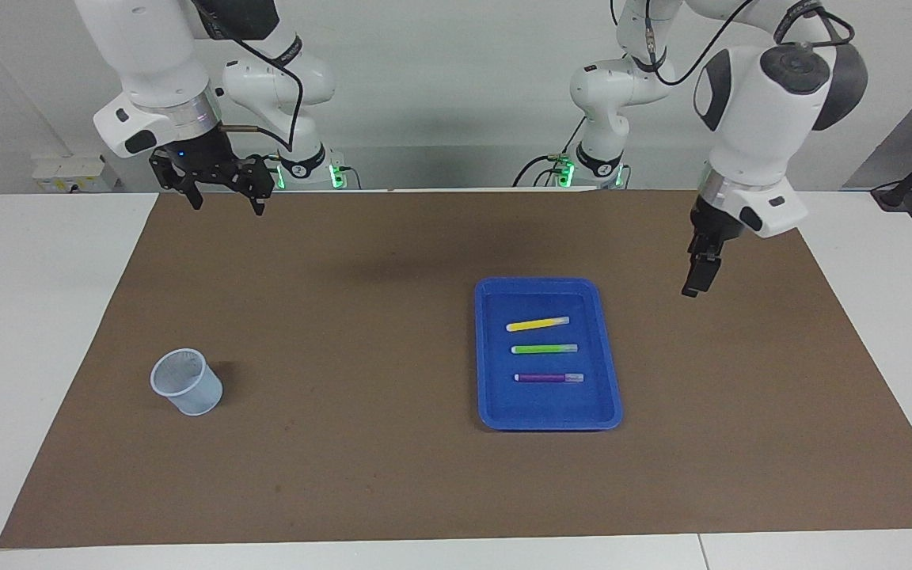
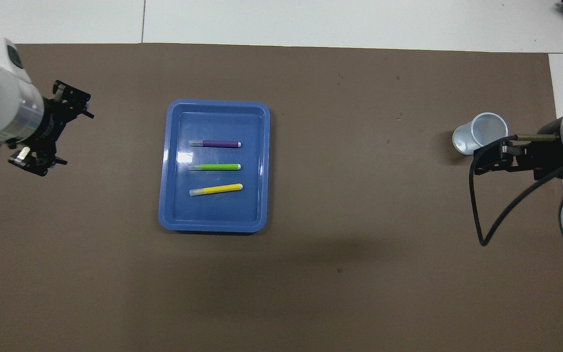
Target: Right arm passes pens to left for tray arrangement
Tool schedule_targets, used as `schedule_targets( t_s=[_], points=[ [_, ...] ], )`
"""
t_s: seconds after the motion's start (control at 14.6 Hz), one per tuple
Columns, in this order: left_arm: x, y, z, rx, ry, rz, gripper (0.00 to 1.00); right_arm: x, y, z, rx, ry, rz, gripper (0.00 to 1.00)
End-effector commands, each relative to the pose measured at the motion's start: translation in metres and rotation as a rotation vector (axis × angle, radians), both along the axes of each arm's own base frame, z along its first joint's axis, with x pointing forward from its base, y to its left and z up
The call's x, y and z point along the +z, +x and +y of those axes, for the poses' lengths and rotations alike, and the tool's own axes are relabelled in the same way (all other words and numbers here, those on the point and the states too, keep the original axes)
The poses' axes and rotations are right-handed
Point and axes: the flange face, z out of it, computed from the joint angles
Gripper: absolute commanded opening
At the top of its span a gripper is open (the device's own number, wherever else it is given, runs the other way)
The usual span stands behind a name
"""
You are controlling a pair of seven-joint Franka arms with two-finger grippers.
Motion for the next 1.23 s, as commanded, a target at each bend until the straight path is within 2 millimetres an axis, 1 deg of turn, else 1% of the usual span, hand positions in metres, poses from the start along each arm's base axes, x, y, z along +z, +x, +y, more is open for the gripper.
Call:
schedule_targets(
  t_s=[0.0, 0.07, 0.21, 0.27, 0.34, 0.41, 0.48, 0.55, 0.62, 0.68, 0.75, 0.89, 1.03, 1.16],
  points=[
    [0.016, -0.02, 0.027, -0.15, 0.005, 0.057, 1.0, 0.002, -0.005, 0.001, 0.003, -0.005, -0.021, 1.0],
    [0.018, -0.023, 0.037, -0.204, 0.011, 0.075, 1.0, 0.002, -0.004, 0.001, 0.005, -0.005, -0.02, 1.0],
    [0.031, -0.032, 0.052, -0.342, 0.019, 0.105, 1.0, 0.002, -0.004, 0.001, 0.003, -0.006, -0.02, 1.0],
    [0.041, -0.035, 0.06, -0.409, 0.017, 0.126, 1.0, 0.002, -0.004, 0.001, 0.003, -0.006, -0.02, 1.0],
    [0.056, -0.039, 0.061, -0.487, 0.017, 0.137, 1.0, 0.002, -0.004, 0.001, 0.003, -0.005, -0.02, 1.0],
    [0.064, -0.042, 0.063, -0.542, 0.014, 0.149, 1.0, 0.002, -0.004, 0.001, 0.003, -0.005, -0.02, 1.0],
    [0.064, -0.044, 0.073, -0.57, 0.005, 0.173, 1.0, 0.002, -0.004, 0.001, 0.003, -0.005, -0.02, 1.0],
    [0.065, -0.046, 0.077, -0.604, -0.002, 0.194, 1.0, 0.002, -0.004, 0.001, 0.002, -0.005, -0.021, 1.0],
    [0.069, -0.047, 0.073, -0.665, -0.009, 0.197, 1.0, 0.001, -0.004, 0.001, 0.002, -0.005, -0.02, 1.0],
    [0.078, -0.049, 0.076, -0.692, -0.009, 0.192, 1.0, 0.001, -0.004, 0.001, 0.002, -0.005, -0.02, 1.0],
    [0.081, -0.05, 0.076, -0.72, -0.015, 0.196, 1.0, 0.002, -0.005, 0.002, 0.003, -0.005, -0.021, 1.0],
    [0.09, -0.051, 0.077, -0.736, -0.026, 0.189, 1.0, 0.002, -0.005, 0.001, -0.002, -0.005, -0.021, 1.0],
    [0.092, -0.05, 0.07, -0.792, -0.024, 0.177, 1.0, 0.001, -0.004, 0.001, -0.008, -0.005, -0.02, 1.0],
    [0.093, -0.05, 0.076, -0.829, -0.042, 0.164, 1.0, 0.001, -0.004, 0.001, -0.008, -0.005, -0.02, 1.0]
  ],
)
